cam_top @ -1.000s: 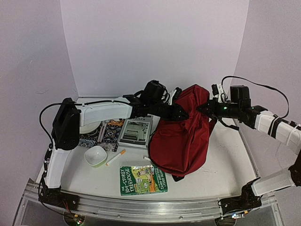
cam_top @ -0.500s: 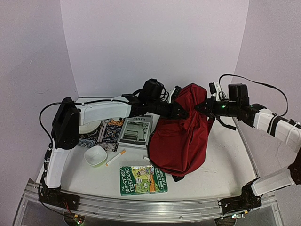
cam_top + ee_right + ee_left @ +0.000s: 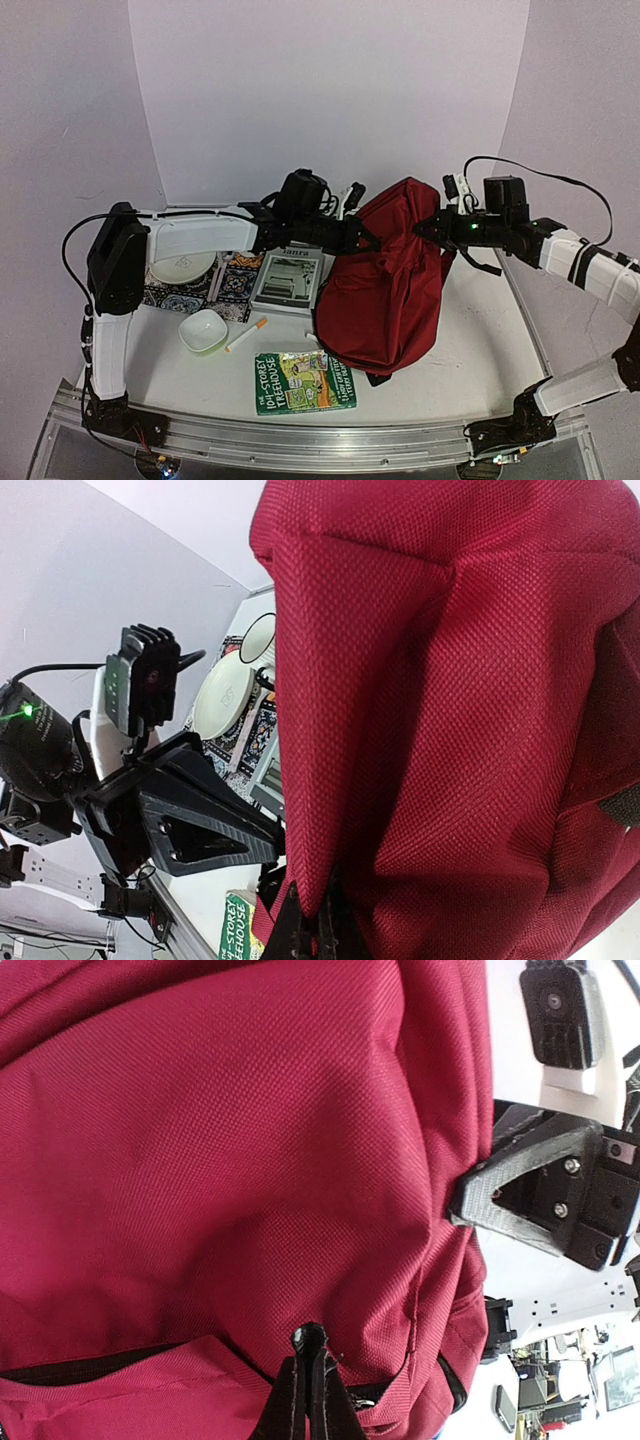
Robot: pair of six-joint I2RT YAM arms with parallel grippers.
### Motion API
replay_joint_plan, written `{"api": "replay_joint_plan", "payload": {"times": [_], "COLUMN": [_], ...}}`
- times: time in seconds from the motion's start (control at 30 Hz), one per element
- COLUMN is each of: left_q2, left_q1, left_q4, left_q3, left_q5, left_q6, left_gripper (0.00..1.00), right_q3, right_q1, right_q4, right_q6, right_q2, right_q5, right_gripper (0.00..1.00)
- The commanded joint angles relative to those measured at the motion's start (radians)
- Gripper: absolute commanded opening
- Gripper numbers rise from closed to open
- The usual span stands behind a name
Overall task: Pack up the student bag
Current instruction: Unzip the lower front pocket of the student bag, then put down the book in the student bag.
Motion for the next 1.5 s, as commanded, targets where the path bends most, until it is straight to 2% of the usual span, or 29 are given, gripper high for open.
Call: {"api": "replay_joint_plan", "payload": {"times": [0.0,0.1,0.33,0.73,0.93,1.2,1.33,1.47], "left_q2": [-0.081,-0.090,-0.069,-0.011,-0.032,-0.160,-0.239,-0.283], "left_q1": [0.022,0.030,0.066,0.114,0.125,0.126,0.126,0.116], "left_q4": [0.066,0.066,0.002,-0.028,-0.031,-0.082,-0.083,-0.081], "left_q3": [-0.023,-0.044,-0.094,-0.164,-0.151,-0.166,-0.224,-0.267], "left_q5": [-0.022,-0.069,-0.293,-0.457,-0.396,-0.479,-0.391,-0.244], "left_q6": [-0.005,0.012,0.097,0.139,0.148,0.203,0.209,0.199], "left_gripper": [0.00,0.00,0.00,0.00,0.00,0.00,0.00,0.00], "right_q3": [0.066,0.063,0.079,0.131,0.180,0.332,0.443,0.466], "right_q1": [0.008,0.008,0.007,-0.052,-0.108,-0.213,-0.216,-0.217], "right_q4": [0.027,0.027,0.025,0.016,0.006,-0.092,-0.226,-0.259], "right_q6": [-0.019,-0.019,-0.012,0.038,0.074,0.075,-0.003,-0.042], "right_q2": [0.003,-0.002,-0.033,-0.067,-0.042,0.059,0.135,0.212], "right_q5": [-0.035,-0.024,-0.013,0.049,0.052,0.053,0.124,0.131], "right_gripper": [0.00,0.00,0.00,0.00,0.00,0.00,0.00,0.00]}}
